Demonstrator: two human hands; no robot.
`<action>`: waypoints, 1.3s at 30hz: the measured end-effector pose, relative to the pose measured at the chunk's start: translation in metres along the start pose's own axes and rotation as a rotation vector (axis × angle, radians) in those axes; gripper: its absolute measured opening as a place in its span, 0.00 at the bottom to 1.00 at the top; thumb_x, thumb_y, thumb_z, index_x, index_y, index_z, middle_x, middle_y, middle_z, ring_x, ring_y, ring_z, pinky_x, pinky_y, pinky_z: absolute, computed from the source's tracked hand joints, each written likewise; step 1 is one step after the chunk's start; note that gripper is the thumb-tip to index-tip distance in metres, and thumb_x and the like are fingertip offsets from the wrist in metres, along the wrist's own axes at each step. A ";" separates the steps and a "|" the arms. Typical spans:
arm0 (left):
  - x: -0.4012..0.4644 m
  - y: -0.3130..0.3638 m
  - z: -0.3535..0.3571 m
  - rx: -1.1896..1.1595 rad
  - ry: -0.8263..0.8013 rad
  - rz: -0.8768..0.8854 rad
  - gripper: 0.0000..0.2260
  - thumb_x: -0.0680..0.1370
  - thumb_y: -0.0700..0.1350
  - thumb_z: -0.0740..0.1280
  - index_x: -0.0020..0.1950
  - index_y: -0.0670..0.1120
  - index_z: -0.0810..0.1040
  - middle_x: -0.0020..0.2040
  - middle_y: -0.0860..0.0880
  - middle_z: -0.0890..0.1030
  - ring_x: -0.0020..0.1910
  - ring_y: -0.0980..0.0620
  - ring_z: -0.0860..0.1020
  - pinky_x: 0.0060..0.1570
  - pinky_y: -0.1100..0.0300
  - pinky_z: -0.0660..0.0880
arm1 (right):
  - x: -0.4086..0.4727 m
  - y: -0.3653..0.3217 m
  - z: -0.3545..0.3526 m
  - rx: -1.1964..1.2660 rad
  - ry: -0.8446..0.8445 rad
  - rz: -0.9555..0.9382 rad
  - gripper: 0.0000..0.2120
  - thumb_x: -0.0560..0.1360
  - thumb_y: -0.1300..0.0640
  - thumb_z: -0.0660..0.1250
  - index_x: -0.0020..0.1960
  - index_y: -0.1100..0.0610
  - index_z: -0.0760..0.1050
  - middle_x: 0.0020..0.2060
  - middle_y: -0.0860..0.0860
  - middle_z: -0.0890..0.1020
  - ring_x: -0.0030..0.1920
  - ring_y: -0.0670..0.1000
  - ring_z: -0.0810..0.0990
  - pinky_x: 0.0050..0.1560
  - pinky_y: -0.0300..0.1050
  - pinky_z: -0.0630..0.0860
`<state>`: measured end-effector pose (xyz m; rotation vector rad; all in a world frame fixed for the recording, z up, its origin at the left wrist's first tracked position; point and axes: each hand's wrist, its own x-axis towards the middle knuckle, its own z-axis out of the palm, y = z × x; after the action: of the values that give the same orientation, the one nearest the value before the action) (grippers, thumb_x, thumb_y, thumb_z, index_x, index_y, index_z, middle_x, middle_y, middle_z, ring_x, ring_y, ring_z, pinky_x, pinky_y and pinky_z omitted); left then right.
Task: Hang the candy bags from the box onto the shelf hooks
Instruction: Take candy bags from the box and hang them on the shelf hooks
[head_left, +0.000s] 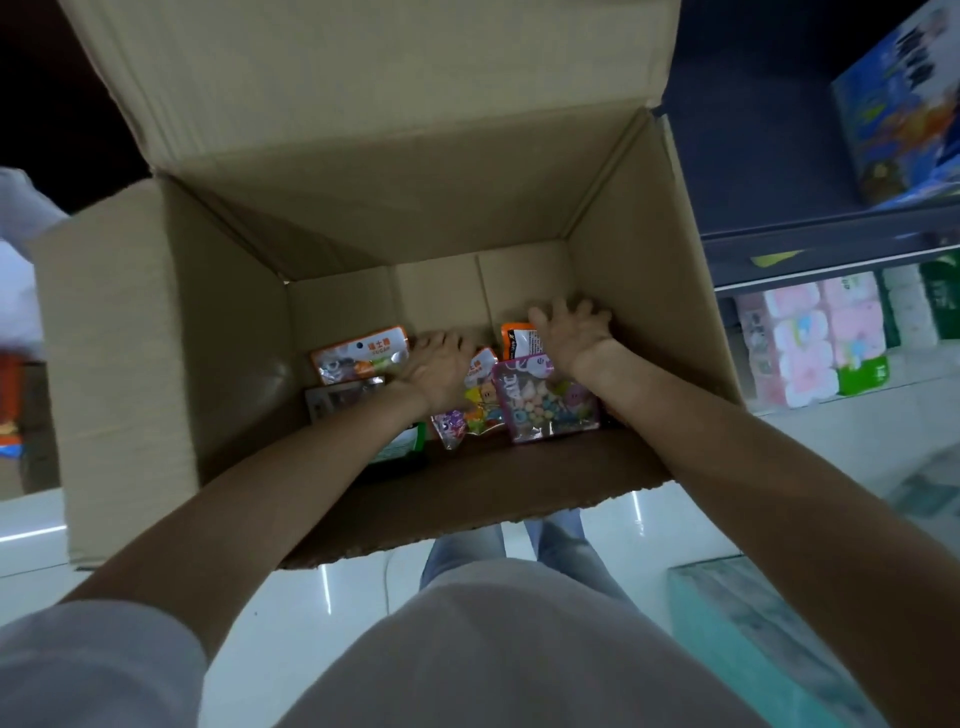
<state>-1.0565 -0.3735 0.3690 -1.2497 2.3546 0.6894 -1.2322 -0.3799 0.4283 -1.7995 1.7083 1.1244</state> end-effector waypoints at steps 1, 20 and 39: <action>-0.001 0.000 -0.003 0.009 0.019 0.011 0.30 0.73 0.54 0.72 0.70 0.44 0.65 0.65 0.42 0.74 0.62 0.43 0.73 0.60 0.52 0.68 | -0.002 -0.001 -0.002 0.009 0.007 0.008 0.36 0.73 0.54 0.73 0.73 0.53 0.55 0.69 0.60 0.63 0.67 0.64 0.64 0.59 0.58 0.70; -0.102 -0.045 -0.123 -0.676 0.717 -0.166 0.13 0.78 0.47 0.65 0.59 0.42 0.76 0.52 0.44 0.81 0.51 0.43 0.79 0.50 0.51 0.74 | -0.134 0.062 -0.055 1.016 0.854 -0.266 0.07 0.76 0.56 0.70 0.51 0.59 0.81 0.43 0.50 0.82 0.43 0.48 0.82 0.40 0.38 0.76; -0.149 0.019 -0.170 -1.183 0.822 0.111 0.14 0.73 0.54 0.70 0.57 0.53 0.76 0.50 0.55 0.84 0.52 0.56 0.82 0.54 0.52 0.78 | -0.164 0.030 -0.106 1.243 0.804 -0.575 0.11 0.73 0.59 0.73 0.50 0.48 0.75 0.43 0.39 0.82 0.43 0.36 0.82 0.42 0.33 0.78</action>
<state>-1.0115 -0.3667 0.5910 -2.1670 2.6255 2.1352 -1.2200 -0.3627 0.6249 -1.6312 1.4330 -0.8803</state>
